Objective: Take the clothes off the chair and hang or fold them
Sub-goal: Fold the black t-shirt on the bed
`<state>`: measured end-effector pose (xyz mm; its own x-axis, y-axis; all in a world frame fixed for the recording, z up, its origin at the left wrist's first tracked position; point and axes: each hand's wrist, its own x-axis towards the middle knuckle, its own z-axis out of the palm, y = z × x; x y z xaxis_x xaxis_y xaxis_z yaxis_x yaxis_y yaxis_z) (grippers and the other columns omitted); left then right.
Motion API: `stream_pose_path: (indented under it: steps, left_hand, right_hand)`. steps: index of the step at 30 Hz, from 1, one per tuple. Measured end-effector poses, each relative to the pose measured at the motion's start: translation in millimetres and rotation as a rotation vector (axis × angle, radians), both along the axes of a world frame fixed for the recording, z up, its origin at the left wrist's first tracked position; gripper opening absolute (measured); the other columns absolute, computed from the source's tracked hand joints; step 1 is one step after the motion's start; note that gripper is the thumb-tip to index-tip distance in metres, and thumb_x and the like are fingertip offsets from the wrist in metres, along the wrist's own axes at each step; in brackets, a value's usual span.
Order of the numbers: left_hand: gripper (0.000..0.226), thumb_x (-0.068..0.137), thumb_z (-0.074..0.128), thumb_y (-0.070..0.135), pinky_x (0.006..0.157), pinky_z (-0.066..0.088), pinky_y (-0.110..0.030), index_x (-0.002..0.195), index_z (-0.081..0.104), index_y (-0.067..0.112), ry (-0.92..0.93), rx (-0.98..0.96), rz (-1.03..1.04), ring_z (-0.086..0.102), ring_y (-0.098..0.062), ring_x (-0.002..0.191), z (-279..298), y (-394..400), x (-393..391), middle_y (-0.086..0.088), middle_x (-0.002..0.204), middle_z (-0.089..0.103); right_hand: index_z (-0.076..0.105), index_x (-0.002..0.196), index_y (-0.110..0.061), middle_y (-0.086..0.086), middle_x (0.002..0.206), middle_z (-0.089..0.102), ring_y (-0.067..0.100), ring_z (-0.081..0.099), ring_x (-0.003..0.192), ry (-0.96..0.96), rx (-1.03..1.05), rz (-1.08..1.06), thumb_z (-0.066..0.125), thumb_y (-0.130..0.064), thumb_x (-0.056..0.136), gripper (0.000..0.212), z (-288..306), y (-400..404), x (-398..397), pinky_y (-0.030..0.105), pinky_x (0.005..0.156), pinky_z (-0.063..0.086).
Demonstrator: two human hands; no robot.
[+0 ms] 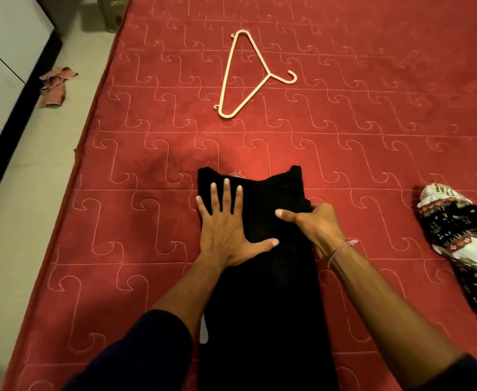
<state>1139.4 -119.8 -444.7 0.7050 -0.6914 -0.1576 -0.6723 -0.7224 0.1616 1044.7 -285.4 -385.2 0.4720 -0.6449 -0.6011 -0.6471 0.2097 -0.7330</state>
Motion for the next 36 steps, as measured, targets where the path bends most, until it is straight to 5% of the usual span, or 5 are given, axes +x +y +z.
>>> stream_pose_path:
  steps: [8, 15, 20, 25, 36]
  left_hand:
    - [0.153, 0.049, 0.013, 0.109, 0.115, -0.006, -0.069, 0.155, -0.011, 0.002, 0.068, -0.032, -0.018, -0.031, -0.037, 0.146, 18, -1, -1, -0.023, 0.16, -0.026]
    - [0.062, 0.093, 0.057, 0.051, 0.105, 0.045, -0.04, 0.135, 0.051, 0.006, 0.162, -0.482, 0.049, 0.043, -0.024, 0.129, 35, -8, -16, -0.01, 0.136, 0.051]
    - [0.041, 0.097, 0.06, 0.028, 0.1, 0.047, -0.033, 0.132, 0.052, 0.008, 0.238, -0.399, 0.021, 0.048, -0.022, 0.119, 40, -39, -27, -0.008, 0.129, 0.052]
    - [0.036, 0.099, 0.056, 0.019, 0.1, 0.047, -0.035, 0.133, 0.054, 0.007, 0.277, -0.38, 0.03, 0.047, -0.023, 0.119, 30, -40, -25, -0.009, 0.13, 0.049]
    - [0.029, 0.102, 0.045, 0.012, 0.096, 0.047, -0.028, 0.119, 0.068, 0.008, 0.557, -0.565, 0.216, 0.059, -0.017, 0.108, 32, -37, -12, -0.007, 0.118, 0.06]
  right_hand:
    - [0.054, 0.09, -0.01, 0.0, 0.068, 0.057, 0.028, 0.057, 0.067, -0.075, -0.623, 0.056, 0.046, -0.033, 0.104, 0.028, -13, 22, -4, 0.044, 0.062, 0.047]
    - [0.056, 0.098, -0.016, 0.003, 0.084, 0.063, 0.03, 0.062, 0.08, 0.055, -0.687, 0.049, 0.049, -0.04, 0.102, 0.025, -18, 19, -2, 0.038, 0.062, 0.043]
    - [0.058, 0.112, -0.012, 0.01, 0.103, 0.058, 0.029, 0.055, 0.093, 0.239, -1.057, 0.193, 0.067, -0.025, 0.093, 0.024, -22, 20, -15, 0.041, 0.076, 0.046]
    - [0.064, 0.1, -0.009, 0.007, 0.095, 0.063, 0.026, 0.061, 0.079, 0.153, -0.86, 0.318, 0.04, -0.043, 0.105, 0.042, -23, 28, -11, 0.038, 0.067, 0.051]
    - [0.07, 0.089, -0.03, -0.006, 0.089, 0.072, 0.022, 0.066, 0.102, 0.366, -0.478, 0.023, 0.078, -0.043, 0.08, 0.018, 5, 30, 15, 0.037, 0.094, 0.034]
